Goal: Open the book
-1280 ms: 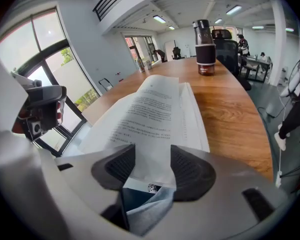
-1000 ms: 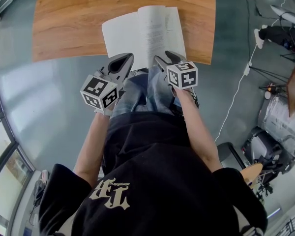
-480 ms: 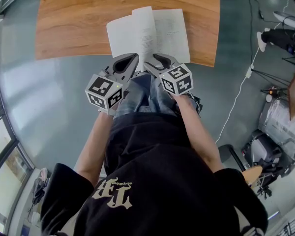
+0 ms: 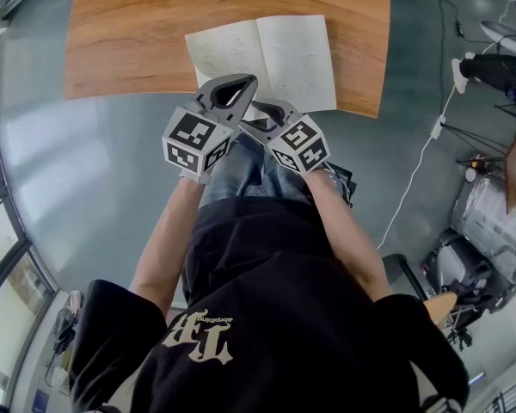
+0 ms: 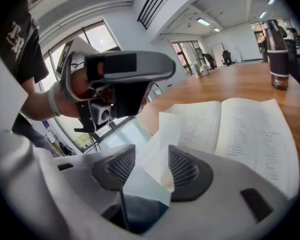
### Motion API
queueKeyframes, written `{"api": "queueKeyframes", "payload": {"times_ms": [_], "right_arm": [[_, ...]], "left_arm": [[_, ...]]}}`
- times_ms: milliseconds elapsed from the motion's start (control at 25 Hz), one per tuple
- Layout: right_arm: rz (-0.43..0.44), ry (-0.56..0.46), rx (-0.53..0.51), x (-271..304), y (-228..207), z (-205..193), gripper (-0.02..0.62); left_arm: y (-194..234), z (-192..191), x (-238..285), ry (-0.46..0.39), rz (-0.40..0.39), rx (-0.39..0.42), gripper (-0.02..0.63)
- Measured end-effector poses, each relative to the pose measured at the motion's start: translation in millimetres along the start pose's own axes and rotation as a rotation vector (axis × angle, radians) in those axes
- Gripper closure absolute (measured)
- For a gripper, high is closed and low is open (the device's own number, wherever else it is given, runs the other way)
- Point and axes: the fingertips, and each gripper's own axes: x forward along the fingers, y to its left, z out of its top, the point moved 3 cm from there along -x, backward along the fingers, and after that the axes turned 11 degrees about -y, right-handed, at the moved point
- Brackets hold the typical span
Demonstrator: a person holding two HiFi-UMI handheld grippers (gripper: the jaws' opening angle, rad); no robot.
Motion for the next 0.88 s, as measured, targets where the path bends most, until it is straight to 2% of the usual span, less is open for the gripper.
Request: {"api": "queueKeyframes", "payload": {"times_ms": [200,360,560,880], "right_arm": [[0.058,0.040,-0.035,3.4,12.6,-8.2,0.400],[0.037,0.064,-0.035,1.1,5.4,-14.2,0.400],[-0.048,0.083,-0.017,-12.7,-20.4,-18.9,0.400],[-0.215,0.089,-0.009,-56.0,-76.4,-20.8,0.400]], "left_arm": [[8.4,-12.6,6.8,0.038,0.020,-0.009,0.601],[13.2,-29.7,7.0,0.069,0.033,-0.036,0.601],[13.8,-47.7,2.5,0.098,0.041,-0.063,0.601],[11.9,-46.1,1.5,0.088,0.040,-0.067,0.601]]}}
